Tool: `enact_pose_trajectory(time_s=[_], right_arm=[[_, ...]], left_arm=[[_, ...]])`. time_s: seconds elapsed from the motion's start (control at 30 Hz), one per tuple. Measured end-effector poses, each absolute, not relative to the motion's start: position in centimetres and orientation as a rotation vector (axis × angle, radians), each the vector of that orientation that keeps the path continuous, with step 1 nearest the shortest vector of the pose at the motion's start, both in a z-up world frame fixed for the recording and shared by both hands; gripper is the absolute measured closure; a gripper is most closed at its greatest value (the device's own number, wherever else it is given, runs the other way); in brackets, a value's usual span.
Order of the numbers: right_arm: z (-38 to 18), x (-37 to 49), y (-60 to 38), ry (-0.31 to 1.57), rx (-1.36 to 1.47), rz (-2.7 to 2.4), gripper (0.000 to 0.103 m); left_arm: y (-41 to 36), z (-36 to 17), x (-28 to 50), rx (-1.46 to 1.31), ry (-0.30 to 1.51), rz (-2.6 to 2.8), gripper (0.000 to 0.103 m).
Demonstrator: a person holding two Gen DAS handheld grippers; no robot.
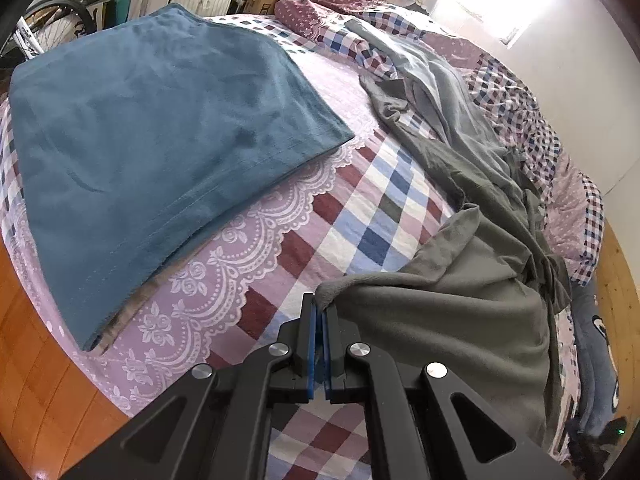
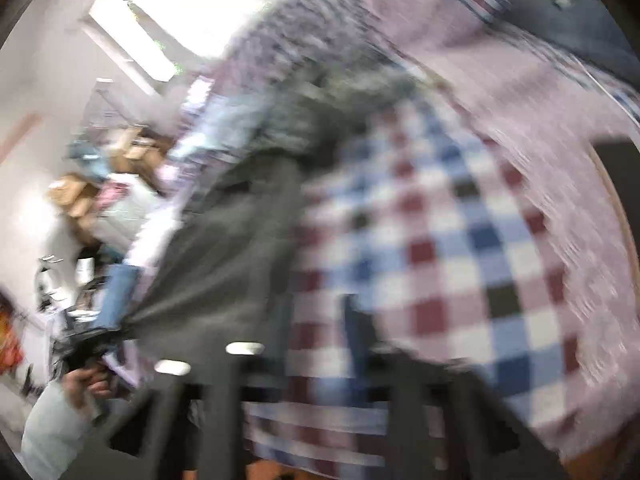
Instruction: Fold clothes
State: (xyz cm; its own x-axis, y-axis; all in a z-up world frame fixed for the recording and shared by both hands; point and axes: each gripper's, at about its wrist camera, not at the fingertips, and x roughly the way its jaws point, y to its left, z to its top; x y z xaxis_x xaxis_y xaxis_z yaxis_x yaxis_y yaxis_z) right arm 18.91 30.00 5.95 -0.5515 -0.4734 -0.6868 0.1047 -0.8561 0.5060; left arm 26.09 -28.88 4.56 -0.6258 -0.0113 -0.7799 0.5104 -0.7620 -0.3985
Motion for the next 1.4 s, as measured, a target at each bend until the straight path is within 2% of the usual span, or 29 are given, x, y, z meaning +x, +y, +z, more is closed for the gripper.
enact_pose_trajectory(time_s=[0.1,0.23,0.5,0.73,0.97,1.07,1.23,1.3,1.37,1.4], right_arm=[[5.0,18.3,28.2,-0.467,1.352,-2.414,0.102],[4.1,18.3,23.7,-0.209,1.389,-2.372,0.102],[5.2,20.4,12.9,0.281,1.137,-2.434,0.102],[2.7,21.0,7.9,0.531,1.124,-2.386,0.102],[2.7,21.6,7.4,0.63,1.086,-2.371,0.102],[3.3,21.9,7.5,0.579,1.072,-2.309,0.102],[6.7,22.1,11.7,0.219,1.002,-2.152,0.099],[8.1,21.1,15.5,0.022,0.979,-2.169,0.096],[8.7,19.4,20.2,-0.197,0.984,-2.252,0.084],[8.7,18.6,22.3,-0.295,0.998,-2.292,0.082]], left_arm=[[-28.1,4.9,25.7,1.162,0.838,-2.454,0.102],[-26.8,5.1,25.1,1.191,0.752,-2.489,0.102],[-25.5,5.1,24.3,1.22,0.689,-2.521,0.102],[-25.7,4.8,24.2,1.234,0.688,-2.507,0.102],[-26.2,4.3,23.9,1.247,0.705,-2.479,0.102],[-26.1,4.2,23.8,1.251,0.699,-2.473,0.102],[-26.4,4.0,23.8,1.256,0.687,-2.469,0.102],[-26.6,3.9,23.9,1.253,0.693,-2.46,0.102],[-26.9,3.8,24.0,1.248,0.706,-2.452,0.102],[-27.1,3.8,24.1,1.244,0.719,-2.448,0.102]])
